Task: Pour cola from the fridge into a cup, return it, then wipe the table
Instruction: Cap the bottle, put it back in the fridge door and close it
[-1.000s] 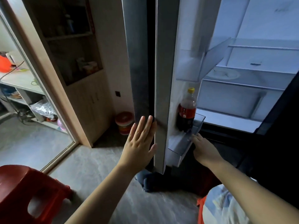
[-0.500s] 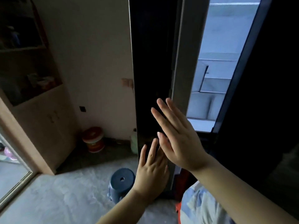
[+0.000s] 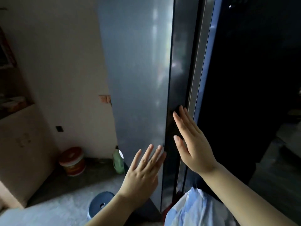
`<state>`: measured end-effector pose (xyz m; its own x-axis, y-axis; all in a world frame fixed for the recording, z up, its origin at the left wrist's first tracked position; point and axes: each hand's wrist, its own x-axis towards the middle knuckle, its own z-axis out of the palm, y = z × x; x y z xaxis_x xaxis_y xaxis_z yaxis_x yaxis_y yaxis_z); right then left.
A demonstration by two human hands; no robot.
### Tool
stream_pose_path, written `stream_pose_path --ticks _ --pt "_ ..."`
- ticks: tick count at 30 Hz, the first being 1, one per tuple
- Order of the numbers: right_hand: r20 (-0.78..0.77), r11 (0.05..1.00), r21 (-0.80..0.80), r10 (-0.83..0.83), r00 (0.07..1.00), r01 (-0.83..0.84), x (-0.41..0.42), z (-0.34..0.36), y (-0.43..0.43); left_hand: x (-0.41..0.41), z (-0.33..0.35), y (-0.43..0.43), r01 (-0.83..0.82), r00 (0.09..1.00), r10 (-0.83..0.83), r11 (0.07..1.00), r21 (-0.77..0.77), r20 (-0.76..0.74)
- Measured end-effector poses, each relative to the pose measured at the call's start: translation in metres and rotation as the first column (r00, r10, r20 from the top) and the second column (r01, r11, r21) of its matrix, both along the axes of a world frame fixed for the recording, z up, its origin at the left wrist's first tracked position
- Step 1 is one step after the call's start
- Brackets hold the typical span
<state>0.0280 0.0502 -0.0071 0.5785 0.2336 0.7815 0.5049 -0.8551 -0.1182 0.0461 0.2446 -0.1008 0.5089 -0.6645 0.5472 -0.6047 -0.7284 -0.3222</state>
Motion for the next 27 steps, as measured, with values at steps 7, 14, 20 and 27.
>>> stream_pose_path --ticks 7,14,20,27 --pt "0.036 0.992 -0.092 -0.079 0.996 0.082 0.03 0.002 -0.06 0.045 0.018 -0.055 -0.031 0.997 0.032 0.999 0.019 -0.072" --pt "0.1 0.886 -0.366 -0.266 0.959 0.284 0.072 0.016 -0.115 0.104 0.057 -0.097 -0.083 0.995 0.08 0.996 -0.044 -0.053" --pt "0.173 0.777 -0.446 -0.413 0.894 0.445 0.106 0.018 -0.142 0.15 0.086 -0.129 -0.211 0.972 0.206 0.977 -0.042 -0.112" --pt "0.162 0.742 -0.46 -0.471 0.867 0.488 0.132 0.018 -0.156 0.181 0.087 -0.146 -0.274 0.951 0.275 0.961 0.026 -0.143"
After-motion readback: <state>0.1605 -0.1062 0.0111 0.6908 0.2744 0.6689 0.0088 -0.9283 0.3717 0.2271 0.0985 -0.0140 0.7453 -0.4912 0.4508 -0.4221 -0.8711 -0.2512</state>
